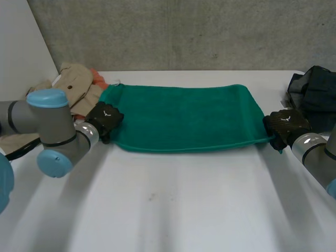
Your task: Fold the laundry.
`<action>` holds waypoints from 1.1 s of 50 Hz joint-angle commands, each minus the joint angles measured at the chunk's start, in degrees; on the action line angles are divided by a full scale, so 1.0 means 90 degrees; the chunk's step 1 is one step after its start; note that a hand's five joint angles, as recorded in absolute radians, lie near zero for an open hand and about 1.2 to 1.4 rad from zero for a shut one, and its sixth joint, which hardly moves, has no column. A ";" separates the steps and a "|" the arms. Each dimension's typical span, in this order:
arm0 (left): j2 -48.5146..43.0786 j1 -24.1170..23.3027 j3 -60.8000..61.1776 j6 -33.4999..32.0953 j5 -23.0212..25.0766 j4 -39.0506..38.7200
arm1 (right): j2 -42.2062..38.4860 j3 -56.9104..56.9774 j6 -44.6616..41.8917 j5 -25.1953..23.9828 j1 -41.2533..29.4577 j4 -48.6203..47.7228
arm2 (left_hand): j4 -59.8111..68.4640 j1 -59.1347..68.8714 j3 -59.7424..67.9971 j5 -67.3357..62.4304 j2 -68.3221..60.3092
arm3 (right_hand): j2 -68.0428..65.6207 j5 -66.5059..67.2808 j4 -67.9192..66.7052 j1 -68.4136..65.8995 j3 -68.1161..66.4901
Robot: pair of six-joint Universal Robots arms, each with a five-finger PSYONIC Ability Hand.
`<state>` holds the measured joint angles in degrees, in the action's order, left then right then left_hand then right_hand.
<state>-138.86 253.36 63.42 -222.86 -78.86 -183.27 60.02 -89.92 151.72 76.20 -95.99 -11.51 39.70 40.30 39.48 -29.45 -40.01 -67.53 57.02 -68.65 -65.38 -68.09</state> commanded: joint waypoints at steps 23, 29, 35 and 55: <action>0.2616 0.0666 0.2729 -0.0629 0.0312 0.1889 | 0.0882 0.0587 -0.2778 -0.1094 0.0648 0.3800 | 0.1294 0.1227 0.1319 -0.1322 -0.1260 | -0.1386 0.1443 -0.1261 -0.1624 -0.1324; 0.2197 0.0658 0.2388 0.0035 0.0833 0.1252 | 0.0626 0.0939 -0.1342 -0.0713 0.0510 0.2950 | -0.2342 -0.2409 -0.2317 0.2315 0.2376 | -0.1386 0.1443 -0.1261 -0.1624 -0.1324; 0.1709 0.0297 0.1871 0.0709 0.0609 0.1203 | 0.0285 0.1338 0.0287 -0.0274 0.0413 0.2432 | -0.2324 -0.2391 -0.2299 0.2296 0.2358 | -0.1386 0.1443 -0.1261 -0.1624 -0.1324; 0.0009 -0.0436 -0.0541 0.0710 -0.0163 0.1486 | -0.0770 0.2413 0.0711 0.0488 0.0158 0.2392 | -0.1408 -0.1475 -0.1383 0.1380 0.1442 | -0.1386 0.1443 -0.1261 -0.1624 -0.1324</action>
<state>-134.24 250.56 65.63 -216.09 -78.30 -172.97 55.10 -70.11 158.52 80.33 -93.53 9.39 20.17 20.49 20.37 -10.58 -20.54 -67.53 57.02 -68.66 -65.38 -68.11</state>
